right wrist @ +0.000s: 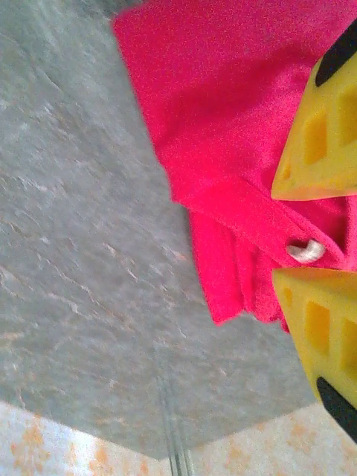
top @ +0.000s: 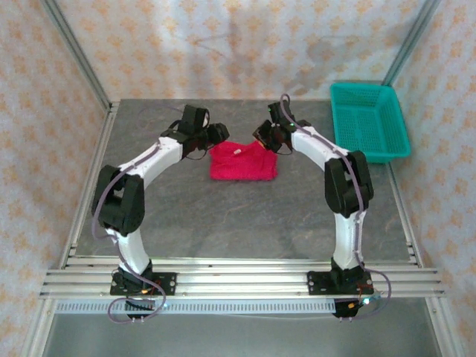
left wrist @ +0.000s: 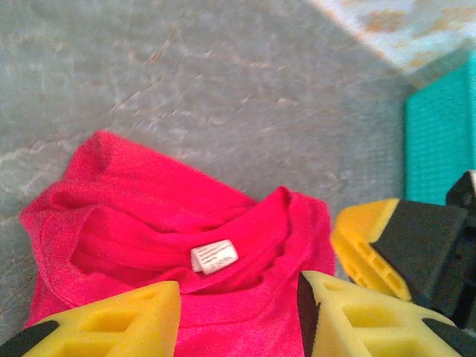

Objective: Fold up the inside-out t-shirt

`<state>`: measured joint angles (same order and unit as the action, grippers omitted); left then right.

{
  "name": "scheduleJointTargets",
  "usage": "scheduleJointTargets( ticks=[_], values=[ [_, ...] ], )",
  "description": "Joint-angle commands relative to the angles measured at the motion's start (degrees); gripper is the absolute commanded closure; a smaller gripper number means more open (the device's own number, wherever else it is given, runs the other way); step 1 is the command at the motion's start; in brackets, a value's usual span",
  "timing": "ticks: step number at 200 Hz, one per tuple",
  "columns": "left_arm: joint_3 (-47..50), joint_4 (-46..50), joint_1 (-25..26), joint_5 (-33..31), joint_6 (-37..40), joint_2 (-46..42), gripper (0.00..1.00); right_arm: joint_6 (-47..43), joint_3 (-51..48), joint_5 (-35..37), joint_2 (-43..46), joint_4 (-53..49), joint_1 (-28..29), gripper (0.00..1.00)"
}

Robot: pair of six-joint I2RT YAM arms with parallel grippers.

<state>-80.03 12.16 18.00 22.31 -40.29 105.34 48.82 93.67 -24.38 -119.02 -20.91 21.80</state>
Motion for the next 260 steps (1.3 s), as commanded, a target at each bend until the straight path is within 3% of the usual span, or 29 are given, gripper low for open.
scheduleJointTargets(
  ticks=[1, 23, 40, 70, 90, 117, 171, 203, 229, 260],
  values=[
    [2.16, -3.07, -0.20, 0.16, -1.69, -1.52, 0.52, 1.49, 1.40, 0.48, -7.35, -0.60, -0.40, 0.71],
    [5.17, -2.14, -0.23, -1.93, 0.91, -6.53, 0.41, 1.46, 3.45, 0.48, -10.53, -2.11, -0.49, 0.70],
    [6.38, 2.66, -0.21, -4.47, 5.06, -11.46, 0.19, 0.92, 2.47, 1.00, -8.29, -1.48, -0.40, 0.67],
    [10.83, 9.82, -0.03, -10.62, 12.06, -20.89, 0.00, -4.84, 2.60, 4.77, -0.86, -5.22, 0.91, 0.51],
    [15.22, 12.38, 0.11, -15.98, 14.37, -27.35, 0.00, -11.14, 3.74, 8.01, 2.63, -10.39, 3.36, 0.41],
    [20.87, 13.76, 0.11, -19.98, 14.89, -34.75, 0.00, -17.17, 5.65, 12.53, 2.85, -17.50, 7.99, 0.39],
    [24.59, 16.19, 0.11, -21.33, 14.24, -39.24, 0.00, -24.01, 13.76, 22.06, -8.49, -27.81, 14.53, 0.39],
    [25.31, 16.41, 0.11, -21.86, 13.75, -39.69, 0.00, -25.04, 19.82, 19.10, -17.67, -28.81, 15.68, 0.40],
    [25.36, 17.12, 0.10, -22.29, 13.47, -40.16, 0.00, -24.31, 29.75, 15.81, -24.19, -30.42, 18.75, 0.40],
    [26.75, 17.48, 0.02, -24.48, 10.48, -43.14, 0.00, -21.03, 42.96, 9.25, -31.73, -25.57, 21.20, 0.40]
  ],
)
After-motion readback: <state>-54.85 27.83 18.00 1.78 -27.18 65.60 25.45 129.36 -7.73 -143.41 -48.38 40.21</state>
